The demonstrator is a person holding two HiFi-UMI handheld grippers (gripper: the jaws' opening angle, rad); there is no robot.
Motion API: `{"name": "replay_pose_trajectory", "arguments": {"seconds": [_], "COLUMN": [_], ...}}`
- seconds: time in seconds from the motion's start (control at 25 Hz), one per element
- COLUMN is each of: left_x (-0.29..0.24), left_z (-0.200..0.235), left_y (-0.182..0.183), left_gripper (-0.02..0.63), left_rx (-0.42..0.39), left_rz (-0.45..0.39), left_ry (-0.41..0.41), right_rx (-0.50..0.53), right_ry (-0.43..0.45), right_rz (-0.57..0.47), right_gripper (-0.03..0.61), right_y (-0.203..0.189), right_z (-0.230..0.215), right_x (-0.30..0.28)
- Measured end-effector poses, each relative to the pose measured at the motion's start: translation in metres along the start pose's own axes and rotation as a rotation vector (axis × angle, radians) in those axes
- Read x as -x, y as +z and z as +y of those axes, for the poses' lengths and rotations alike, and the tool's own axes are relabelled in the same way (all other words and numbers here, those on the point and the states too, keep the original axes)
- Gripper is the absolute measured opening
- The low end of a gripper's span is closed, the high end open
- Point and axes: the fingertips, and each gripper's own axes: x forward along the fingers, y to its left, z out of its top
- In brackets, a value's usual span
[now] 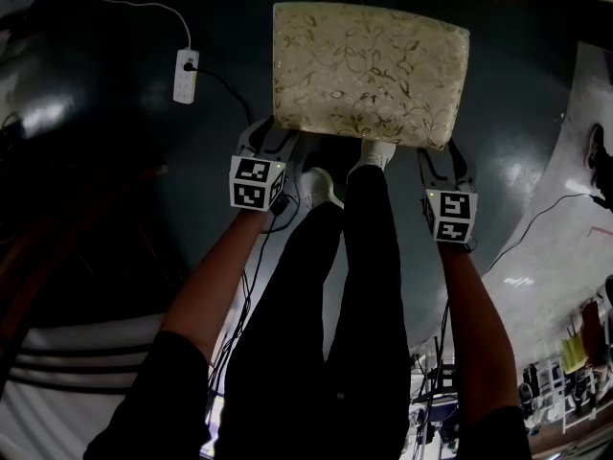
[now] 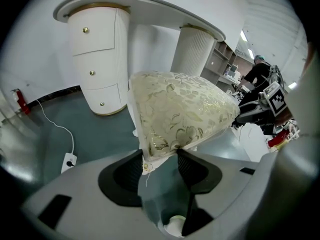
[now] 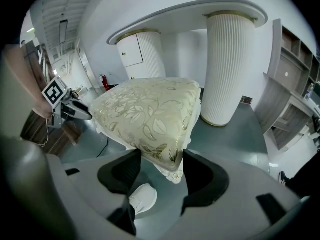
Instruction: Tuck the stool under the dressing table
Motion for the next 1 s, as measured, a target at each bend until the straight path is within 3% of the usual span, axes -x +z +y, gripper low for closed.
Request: {"name": "replay_pose_trajectory", "arguments": {"seconds": [0.36,1.0], "left_x": [0.0017,0.0], "left_z": [0.0003,-0.0028], "left_y": [0.002,-0.0024], "left_gripper": [0.225,0.225], "left_rx": [0.006,0.002], "left_rz": [0.011,-0.068], "left_ry": [0.02,0.061], "right_rx": [-0.007,0.012], "right_ry": [0.013,0.0], "right_rz": [-0.003,-0.076], "right_gripper": [0.256,0.255], "right_y": [-0.0002,0.0021], "right_z": [0.0017,-0.0024], "right_x": [0.0012,0.0003]}}
